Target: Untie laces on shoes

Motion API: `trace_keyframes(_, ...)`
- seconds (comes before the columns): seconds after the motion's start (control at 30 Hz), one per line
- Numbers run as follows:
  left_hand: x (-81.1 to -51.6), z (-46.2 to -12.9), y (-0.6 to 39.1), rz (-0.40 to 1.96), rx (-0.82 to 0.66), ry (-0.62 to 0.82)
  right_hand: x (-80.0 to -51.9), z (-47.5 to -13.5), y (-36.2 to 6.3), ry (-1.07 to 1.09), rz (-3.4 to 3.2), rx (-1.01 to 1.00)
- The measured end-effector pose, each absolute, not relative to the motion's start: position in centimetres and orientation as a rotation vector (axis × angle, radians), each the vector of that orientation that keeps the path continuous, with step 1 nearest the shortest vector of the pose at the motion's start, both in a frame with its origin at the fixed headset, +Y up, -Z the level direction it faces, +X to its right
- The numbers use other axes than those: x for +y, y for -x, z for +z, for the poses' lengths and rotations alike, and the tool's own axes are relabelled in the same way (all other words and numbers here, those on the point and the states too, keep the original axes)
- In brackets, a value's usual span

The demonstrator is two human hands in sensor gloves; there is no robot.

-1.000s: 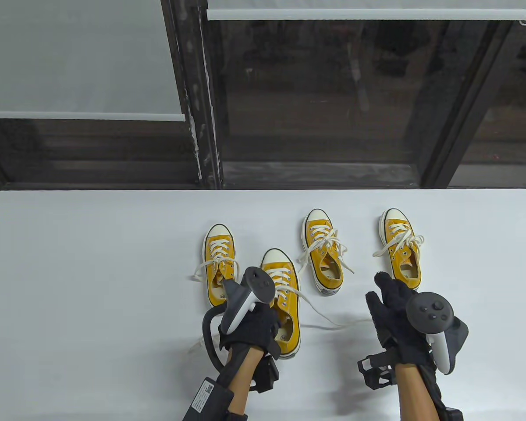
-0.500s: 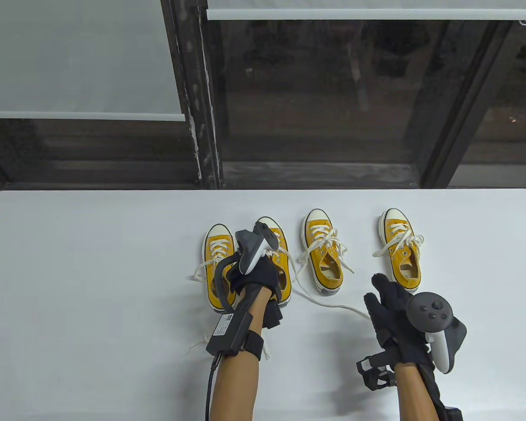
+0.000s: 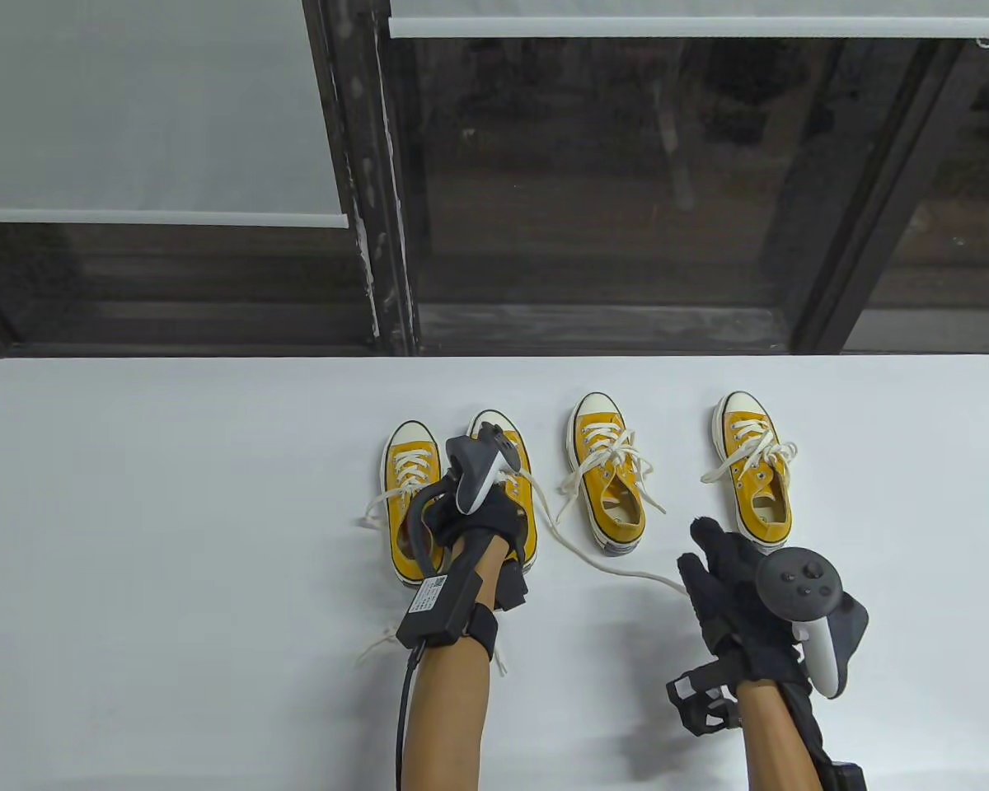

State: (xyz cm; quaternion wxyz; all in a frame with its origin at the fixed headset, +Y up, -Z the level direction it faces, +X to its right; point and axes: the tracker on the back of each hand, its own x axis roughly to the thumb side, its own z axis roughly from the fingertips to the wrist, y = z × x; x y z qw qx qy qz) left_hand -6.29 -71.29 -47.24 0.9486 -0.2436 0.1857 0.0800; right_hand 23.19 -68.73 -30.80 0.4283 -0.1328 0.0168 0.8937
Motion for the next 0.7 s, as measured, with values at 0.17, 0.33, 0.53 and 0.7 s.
trace_keyframes(0.17,-67.0,-44.5,7.4,0.172,0.337,0.429,-68.9,-30.9,-22.8,0.324,2.247,0.058)
trace_keyframes(0.33,-64.4,-38.8,8.2,0.208,0.211,0.261,-68.9,-30.9,-22.4,0.311,2.278,0.064)
trace_keyframes(0.53,-65.1,-32.5,8.7,0.255,0.073,0.187,-69.2,-31.0,-22.1,0.316,2.299,0.088)
trace_keyframes(0.7,-67.1,-30.5,8.5,0.243,0.032,0.146,-69.5,-31.1,-21.9,0.317,2.308,0.108)
